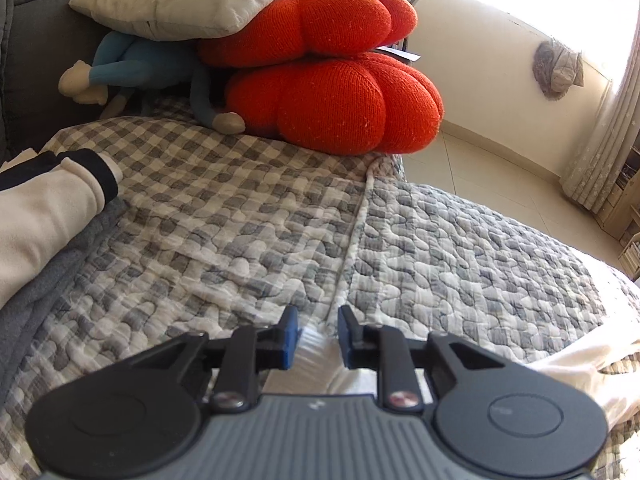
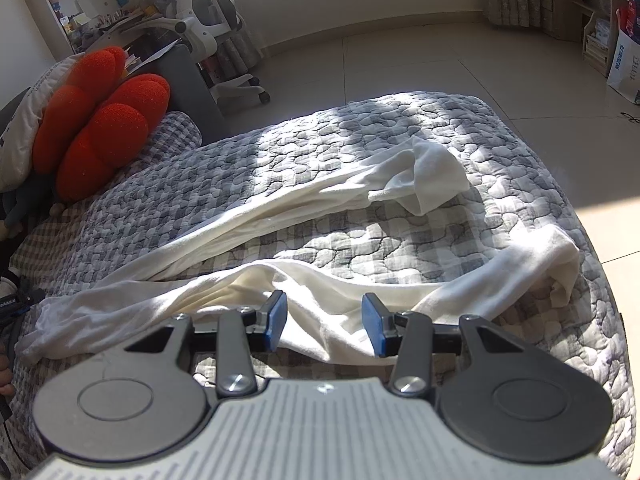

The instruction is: Fold clothes

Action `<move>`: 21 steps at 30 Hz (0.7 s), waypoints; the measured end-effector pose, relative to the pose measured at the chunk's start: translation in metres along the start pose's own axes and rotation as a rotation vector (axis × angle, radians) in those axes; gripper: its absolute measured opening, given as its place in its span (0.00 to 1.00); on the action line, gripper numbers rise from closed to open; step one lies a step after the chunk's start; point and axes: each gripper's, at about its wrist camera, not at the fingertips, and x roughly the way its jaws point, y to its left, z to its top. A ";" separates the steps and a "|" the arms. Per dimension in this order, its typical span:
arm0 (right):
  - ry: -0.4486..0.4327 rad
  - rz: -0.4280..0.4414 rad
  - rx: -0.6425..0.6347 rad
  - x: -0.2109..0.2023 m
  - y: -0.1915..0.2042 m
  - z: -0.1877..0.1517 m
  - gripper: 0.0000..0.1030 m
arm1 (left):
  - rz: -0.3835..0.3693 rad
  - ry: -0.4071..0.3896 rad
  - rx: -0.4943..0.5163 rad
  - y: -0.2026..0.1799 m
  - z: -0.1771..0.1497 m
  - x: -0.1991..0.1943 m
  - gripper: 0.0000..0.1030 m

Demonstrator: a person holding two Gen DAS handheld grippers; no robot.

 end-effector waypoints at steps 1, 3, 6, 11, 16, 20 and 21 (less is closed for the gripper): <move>-0.002 -0.001 0.000 -0.001 -0.001 0.000 0.44 | -0.001 0.000 0.007 -0.001 0.000 -0.002 0.10; -0.008 0.001 0.005 -0.004 -0.003 0.000 0.44 | -0.020 -0.009 -0.004 0.000 0.001 -0.009 0.07; -0.016 0.007 0.016 -0.007 -0.006 0.000 0.44 | -0.056 -0.023 -0.049 0.009 0.003 -0.026 0.03; -0.029 0.018 0.036 -0.012 -0.011 0.001 0.44 | -0.128 -0.090 -0.150 0.036 -0.003 -0.073 0.00; -0.023 -0.004 0.053 -0.010 -0.020 0.003 0.44 | -0.168 -0.133 -0.190 0.045 -0.005 -0.091 0.00; -0.036 -0.062 0.085 -0.011 -0.035 0.007 0.48 | -0.157 -0.047 -0.195 0.041 -0.006 -0.063 0.06; -0.042 -0.076 0.100 -0.013 -0.042 0.009 0.50 | -0.140 -0.021 -0.197 0.042 -0.005 -0.055 0.17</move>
